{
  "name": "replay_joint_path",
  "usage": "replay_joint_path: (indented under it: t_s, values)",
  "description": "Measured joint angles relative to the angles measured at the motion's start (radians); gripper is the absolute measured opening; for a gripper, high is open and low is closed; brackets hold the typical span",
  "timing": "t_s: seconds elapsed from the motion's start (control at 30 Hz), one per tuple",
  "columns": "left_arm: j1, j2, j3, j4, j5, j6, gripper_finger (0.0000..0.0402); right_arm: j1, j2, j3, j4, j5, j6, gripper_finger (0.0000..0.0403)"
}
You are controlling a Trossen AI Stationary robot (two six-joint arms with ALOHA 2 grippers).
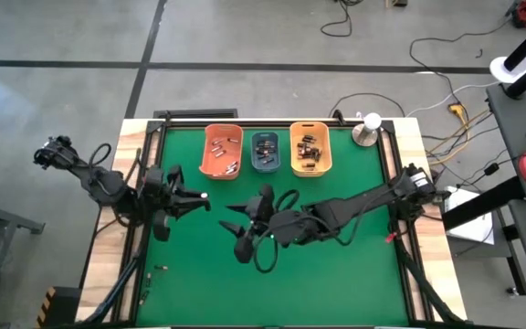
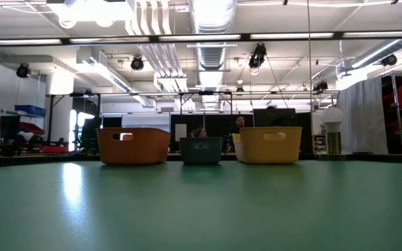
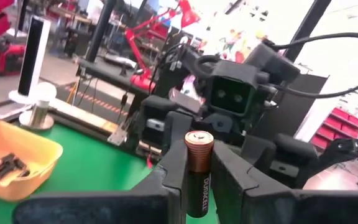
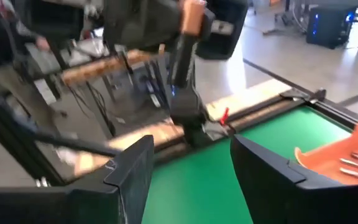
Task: Sort batteries
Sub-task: Put the large black battery into the yellow bin
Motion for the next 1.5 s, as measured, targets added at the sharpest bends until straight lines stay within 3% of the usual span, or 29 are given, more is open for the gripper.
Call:
replay_joint_path:
  t_s: [0.1,0.57,1.07,1.3,1.5]
  values:
    - [0.000,0.015,0.000,0.046,0.000,0.027,0.0031,-0.014,-0.003,-0.009,0.074,0.000,0.038,0.0203]
    - [0.002,0.138,0.000,0.187,0.003,0.079,0.0031,-0.037,0.001,0.004,0.066,-0.126,0.041,0.0173]
    - [0.004,0.167,0.001,0.184,0.004,0.092,0.0036,-0.042,0.001,0.006,0.065,-0.134,0.025,0.0046]
    - [0.003,0.099,0.001,0.084,0.009,0.084,0.0077,-0.044,-0.006,0.005,0.029,-0.147,0.025,0.0046]
    - [0.005,-0.013,0.001,-0.244,0.014,-0.061,0.0127,-0.044,-0.029,0.006,-0.077,-0.101,0.032,0.0051]
